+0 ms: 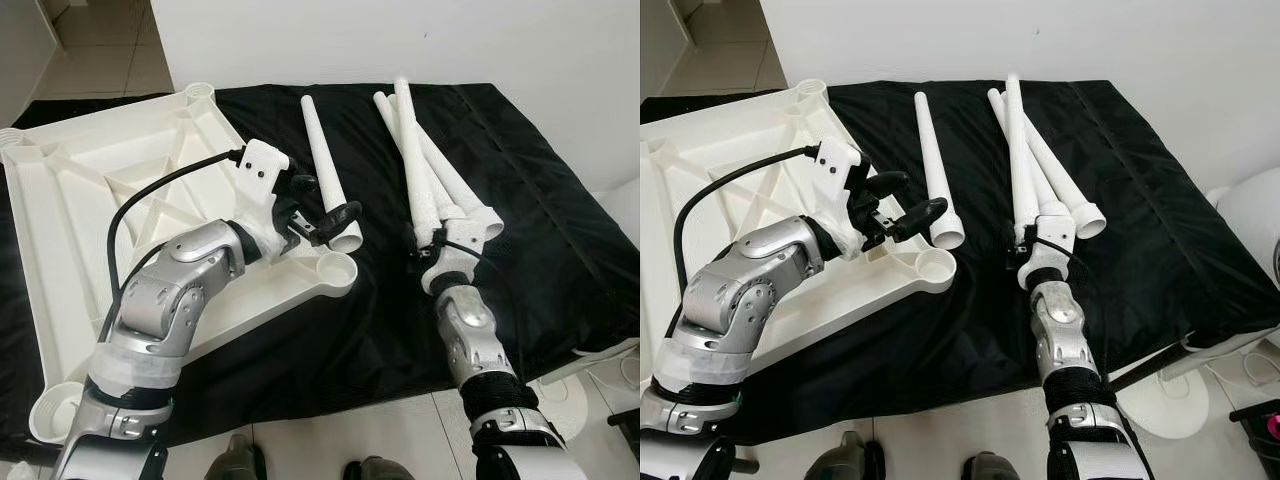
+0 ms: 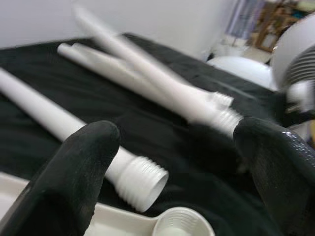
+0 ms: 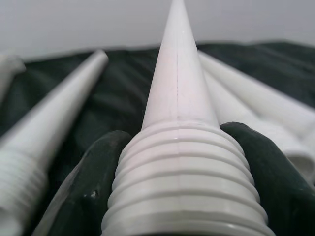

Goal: Building children table

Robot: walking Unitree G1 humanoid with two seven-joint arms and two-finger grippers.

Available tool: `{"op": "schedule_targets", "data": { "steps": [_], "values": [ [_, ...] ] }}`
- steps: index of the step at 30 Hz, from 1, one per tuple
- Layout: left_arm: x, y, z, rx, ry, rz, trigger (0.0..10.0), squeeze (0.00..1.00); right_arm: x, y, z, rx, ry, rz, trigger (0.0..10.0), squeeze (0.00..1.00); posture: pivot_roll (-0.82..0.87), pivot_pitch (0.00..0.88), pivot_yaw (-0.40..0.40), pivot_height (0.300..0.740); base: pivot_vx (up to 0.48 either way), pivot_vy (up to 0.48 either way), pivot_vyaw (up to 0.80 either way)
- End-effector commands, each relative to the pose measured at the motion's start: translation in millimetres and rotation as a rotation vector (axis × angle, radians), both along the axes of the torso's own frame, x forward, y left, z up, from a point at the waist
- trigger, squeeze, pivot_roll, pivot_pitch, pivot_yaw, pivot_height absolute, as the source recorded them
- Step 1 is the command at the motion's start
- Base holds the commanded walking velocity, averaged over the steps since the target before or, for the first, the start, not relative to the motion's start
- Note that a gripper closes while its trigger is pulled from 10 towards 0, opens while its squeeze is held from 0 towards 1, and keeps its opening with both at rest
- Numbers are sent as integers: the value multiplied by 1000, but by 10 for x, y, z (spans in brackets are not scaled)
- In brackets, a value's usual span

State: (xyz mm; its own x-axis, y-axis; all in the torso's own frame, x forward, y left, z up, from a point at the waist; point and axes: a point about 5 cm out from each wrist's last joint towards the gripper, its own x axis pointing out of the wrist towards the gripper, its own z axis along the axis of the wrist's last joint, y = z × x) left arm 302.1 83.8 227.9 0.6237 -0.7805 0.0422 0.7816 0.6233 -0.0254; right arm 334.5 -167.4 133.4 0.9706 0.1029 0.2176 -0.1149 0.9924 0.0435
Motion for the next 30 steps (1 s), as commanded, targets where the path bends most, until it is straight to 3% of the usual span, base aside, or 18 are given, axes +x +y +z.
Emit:
{"op": "schedule_targets", "data": {
  "steps": [1, 6, 14, 17, 21, 28, 30],
  "values": [
    [41, -14, 7, -14, 39, 7, 10000, 0, -25, 54, 135, 18, -94, 53, 10000, 0, -83, 54, 19, 740, 0, 0, 0],
    [140, -16, 77, -69, 78, 27, 10000, 0, -37, 178, 252, 4, -171, 123, 10000, 0, -89, 59, 29, 740, 0, 0, 0],
    [212, -54, 235, -255, 199, -75, 10000, 0, -151, 418, 480, -94, -323, 289, 10000, 0, -92, 58, 31, 740, 0, 0, 0],
    [338, -62, 209, -288, 309, -82, 10000, 0, -177, 516, 529, -135, -356, 360, 10000, 0, -93, 58, 30, 740, 0, 0, 0],
    [435, -57, 230, -326, 344, -51, 10000, 0, -179, 579, 554, -157, -368, 398, 10000, 0, -97, 58, 32, 740, 0, 0, 0],
    [549, -62, 244, -312, 362, -21, 10000, 0, -184, 658, 575, -193, -385, 431, 10000, 0, -99, 57, 35, 740, 0, 0, 0],
    [664, -58, 248, -312, 393, 29, 10000, 0, -212, 702, 585, -212, -396, 451, 10000, 0, -104, 59, 41, 740, 0, 0, 0]
  ]
}}
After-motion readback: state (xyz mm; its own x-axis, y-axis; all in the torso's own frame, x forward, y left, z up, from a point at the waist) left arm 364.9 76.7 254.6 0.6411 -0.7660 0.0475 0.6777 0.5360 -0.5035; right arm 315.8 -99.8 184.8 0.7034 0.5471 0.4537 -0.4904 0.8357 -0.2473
